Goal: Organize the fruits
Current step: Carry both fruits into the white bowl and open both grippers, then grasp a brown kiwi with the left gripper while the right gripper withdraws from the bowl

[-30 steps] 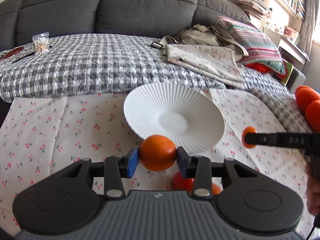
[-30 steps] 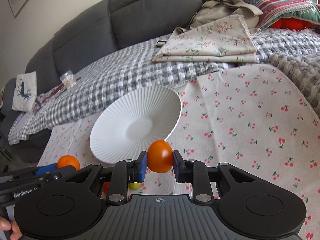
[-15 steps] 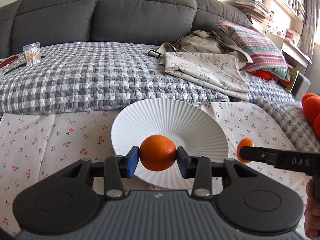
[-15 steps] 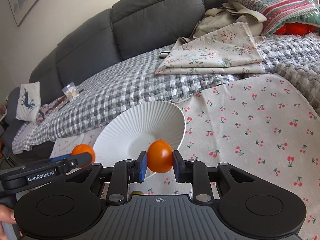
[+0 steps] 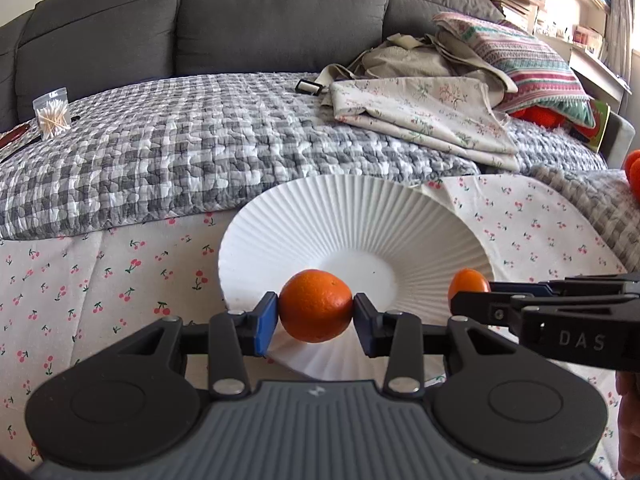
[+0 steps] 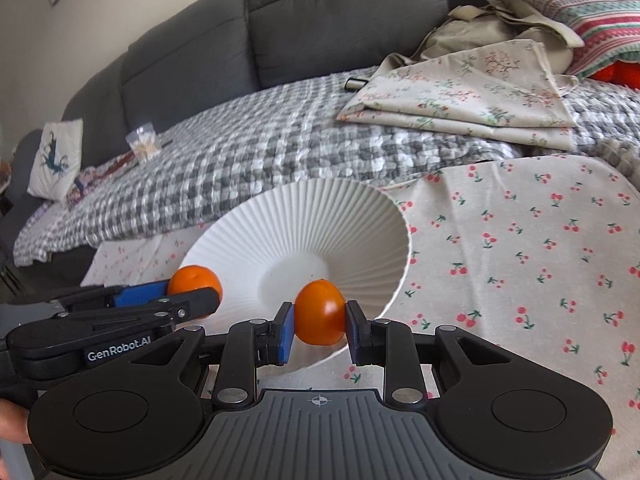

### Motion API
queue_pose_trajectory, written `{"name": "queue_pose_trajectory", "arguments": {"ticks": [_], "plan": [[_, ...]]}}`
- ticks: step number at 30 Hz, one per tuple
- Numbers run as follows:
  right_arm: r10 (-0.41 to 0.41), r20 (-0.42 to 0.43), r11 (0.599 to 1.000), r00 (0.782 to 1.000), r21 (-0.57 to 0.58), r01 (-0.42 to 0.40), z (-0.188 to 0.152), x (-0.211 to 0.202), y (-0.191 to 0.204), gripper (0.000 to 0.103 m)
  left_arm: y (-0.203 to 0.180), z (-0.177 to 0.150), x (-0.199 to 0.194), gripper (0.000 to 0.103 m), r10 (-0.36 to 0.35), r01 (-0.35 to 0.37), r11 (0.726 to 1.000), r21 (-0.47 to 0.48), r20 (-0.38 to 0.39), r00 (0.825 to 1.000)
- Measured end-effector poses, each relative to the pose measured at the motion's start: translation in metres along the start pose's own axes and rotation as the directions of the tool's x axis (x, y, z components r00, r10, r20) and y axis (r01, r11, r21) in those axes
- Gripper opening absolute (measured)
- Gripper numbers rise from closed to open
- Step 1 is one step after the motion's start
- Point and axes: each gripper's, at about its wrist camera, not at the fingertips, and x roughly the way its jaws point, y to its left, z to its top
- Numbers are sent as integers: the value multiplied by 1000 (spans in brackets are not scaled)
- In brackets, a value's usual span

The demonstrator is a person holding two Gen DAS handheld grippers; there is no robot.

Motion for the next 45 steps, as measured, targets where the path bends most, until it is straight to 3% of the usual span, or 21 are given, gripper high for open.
{"name": "queue_pose_trajectory", "arguments": {"ticks": [12,15,18,29,31,37,45], "plan": [[7,13,999,1000,-35,-6,-3,6,9,29,2,-3,4,41,-3,3,1000,-9,-7,1000],[23,23,1000,999,4,-23,0,1,3,30,6,-1,1,41,-19,19,999,-33,-14,1000],[48,57,996,997,70,-52,6,-9,-8,32,13,2,-8,52,-40,40,996,-74,9,999],[23,85,985,996,170,-38,11,-26,-28,35,31,6,-28,52,-36,41,986,-162,32,999],[21,96,986,995,165,-37,12,-33,-26,45,31,6,-31,52,-37,41,985,-170,30,999],[21,109,984,994,173,-40,9,-53,-23,63,31,1,-45,56,-15,18,983,-184,17,1000],[7,70,985,997,173,-19,-13,-82,-14,77,13,-20,-71,69,6,-10,985,-175,-24,1000]]}}
